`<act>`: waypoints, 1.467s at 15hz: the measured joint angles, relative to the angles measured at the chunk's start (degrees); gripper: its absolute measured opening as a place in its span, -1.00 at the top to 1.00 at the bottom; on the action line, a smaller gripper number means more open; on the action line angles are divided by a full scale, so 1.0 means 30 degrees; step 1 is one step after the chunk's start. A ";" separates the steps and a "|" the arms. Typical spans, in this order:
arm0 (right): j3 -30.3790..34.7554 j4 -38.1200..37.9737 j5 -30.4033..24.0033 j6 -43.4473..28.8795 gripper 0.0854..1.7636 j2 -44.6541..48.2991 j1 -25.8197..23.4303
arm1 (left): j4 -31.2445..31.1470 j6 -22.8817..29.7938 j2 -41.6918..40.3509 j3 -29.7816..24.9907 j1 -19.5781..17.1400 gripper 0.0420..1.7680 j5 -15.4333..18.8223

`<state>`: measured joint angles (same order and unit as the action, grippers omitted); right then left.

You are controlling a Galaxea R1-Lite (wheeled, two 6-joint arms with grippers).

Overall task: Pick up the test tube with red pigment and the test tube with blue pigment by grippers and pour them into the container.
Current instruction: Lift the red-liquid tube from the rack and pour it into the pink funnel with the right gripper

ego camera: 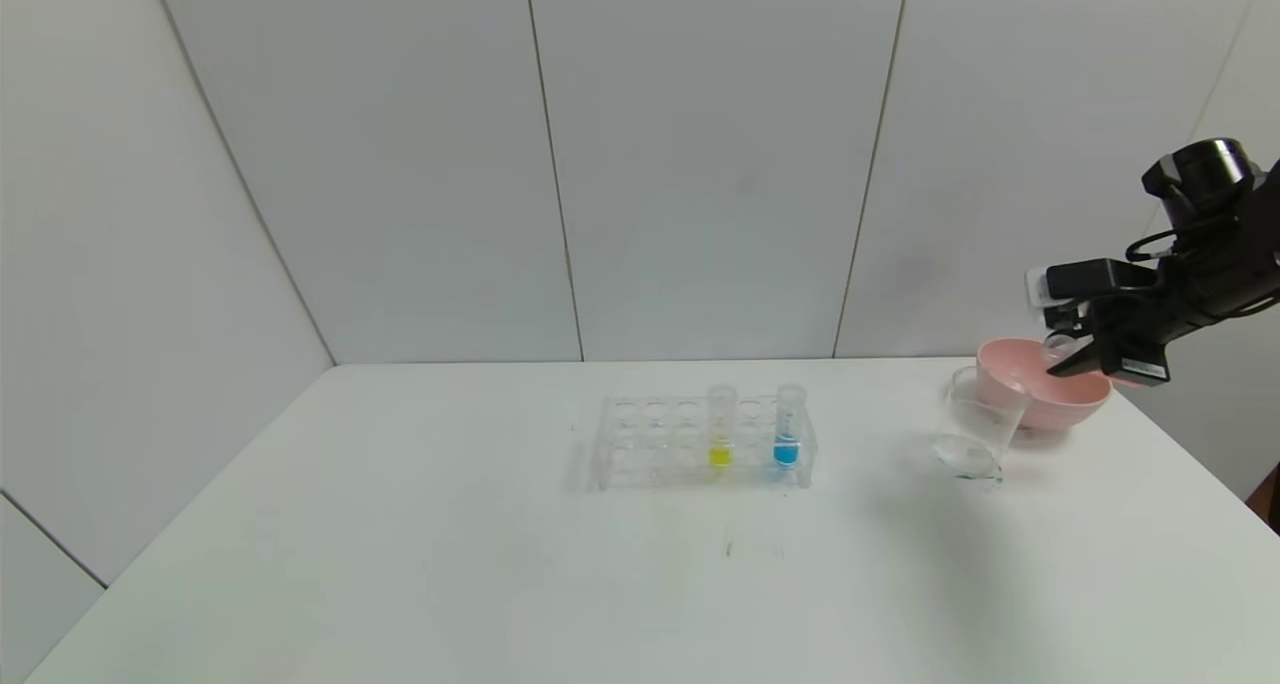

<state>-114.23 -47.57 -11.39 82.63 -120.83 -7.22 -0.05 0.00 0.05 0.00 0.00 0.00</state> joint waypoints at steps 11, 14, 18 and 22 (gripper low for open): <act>-0.0118 0.0228 0.3893 0.1162 0.51 -0.0536 0.1406 | -0.0008 0.0000 0.0000 0.0000 0.0000 -1.00 0.0000; -0.0126 0.0256 0.5307 0.2146 0.51 -0.0561 0.1820 | 0.0000 0.0000 0.0000 0.0000 0.0000 -1.00 0.0000; -0.0126 0.0264 0.6469 0.2792 0.51 -0.0569 0.2259 | -0.0008 0.0000 0.0000 0.0000 0.0000 -1.00 0.0000; -0.0126 0.0329 0.7672 0.3625 0.51 -0.0553 0.2853 | 0.0000 0.0000 0.0000 0.0000 0.0000 -1.00 0.0000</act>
<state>-114.60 -46.58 11.63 93.50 -122.49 1.34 -0.05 0.00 0.05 0.00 0.00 0.00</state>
